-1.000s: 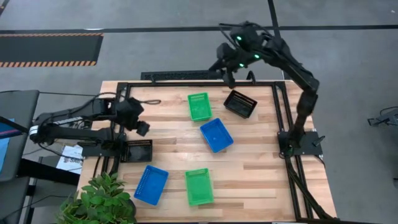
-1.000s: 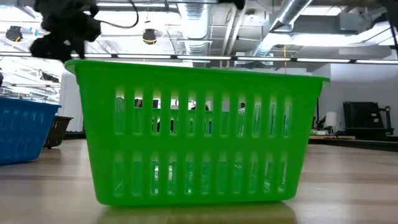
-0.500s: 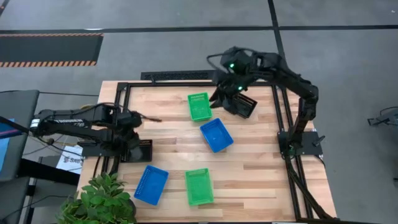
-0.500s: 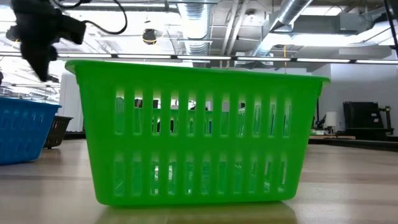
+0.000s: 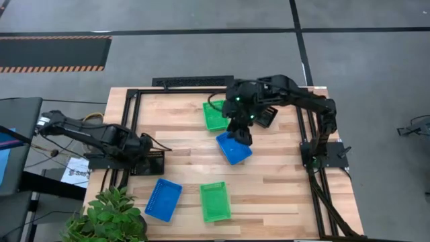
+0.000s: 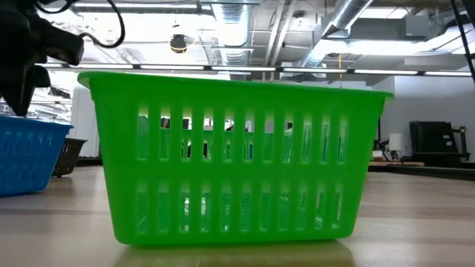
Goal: Stack baskets by color
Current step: Stack the left black bin on the right stacked black bins
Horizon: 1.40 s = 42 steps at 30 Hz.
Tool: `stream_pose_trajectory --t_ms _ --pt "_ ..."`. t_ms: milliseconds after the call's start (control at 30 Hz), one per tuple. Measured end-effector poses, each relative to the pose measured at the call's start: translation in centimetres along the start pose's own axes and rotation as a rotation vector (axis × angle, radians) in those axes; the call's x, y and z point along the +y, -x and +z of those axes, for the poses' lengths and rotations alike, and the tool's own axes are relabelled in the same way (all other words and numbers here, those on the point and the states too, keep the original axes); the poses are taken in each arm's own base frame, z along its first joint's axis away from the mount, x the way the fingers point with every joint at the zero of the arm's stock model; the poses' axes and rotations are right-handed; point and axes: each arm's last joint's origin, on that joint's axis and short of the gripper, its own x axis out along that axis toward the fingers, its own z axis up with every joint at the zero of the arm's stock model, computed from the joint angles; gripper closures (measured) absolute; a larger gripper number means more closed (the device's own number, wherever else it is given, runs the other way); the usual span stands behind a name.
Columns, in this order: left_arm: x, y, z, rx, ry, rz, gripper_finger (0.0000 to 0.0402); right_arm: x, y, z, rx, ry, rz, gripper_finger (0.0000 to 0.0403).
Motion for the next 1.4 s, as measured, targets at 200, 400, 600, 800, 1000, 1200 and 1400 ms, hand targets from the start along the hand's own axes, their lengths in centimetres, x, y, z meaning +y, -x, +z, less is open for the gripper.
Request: stream_pose_trajectory --t_ms 200,400,600,800,1000,1200,1400 --pt "-0.7 -2.1 0.1 0.03 -0.065 0.046 0.0225 1.1 -0.4 -0.2 0.017 0.005 -0.007 0.0244" --pt "-0.8 -3.5 0.6 -0.014 -0.078 0.196 0.0226 1.9 -0.7 -0.4 0.022 -0.014 -0.035 0.0244" --pt "-1.3 -4.6 1.3 -0.033 -0.078 0.251 0.0277 1.7 -0.6 -0.5 0.03 -0.033 -0.039 0.0244" --pt "-2.6 -6.3 3.1 -0.113 -0.061 0.208 0.0369 1.2 -0.5 -0.4 0.028 -0.046 -0.048 0.0244" --pt "-3.3 -8.0 5.7 -0.218 -0.046 0.169 0.0392 0.3 -0.3 -0.3 0.02 -0.063 -0.064 0.0244" --pt "-3.3 -9.0 9.7 -0.404 -0.024 0.048 0.0386 0.0 -0.2 -0.2 0.018 -0.064 -0.069 0.0244" --pt "-2.6 -8.9 13.6 -0.593 0.078 -0.159 0.0385 -0.4 -0.1 -0.2 0.007 -0.068 -0.133 0.0244"
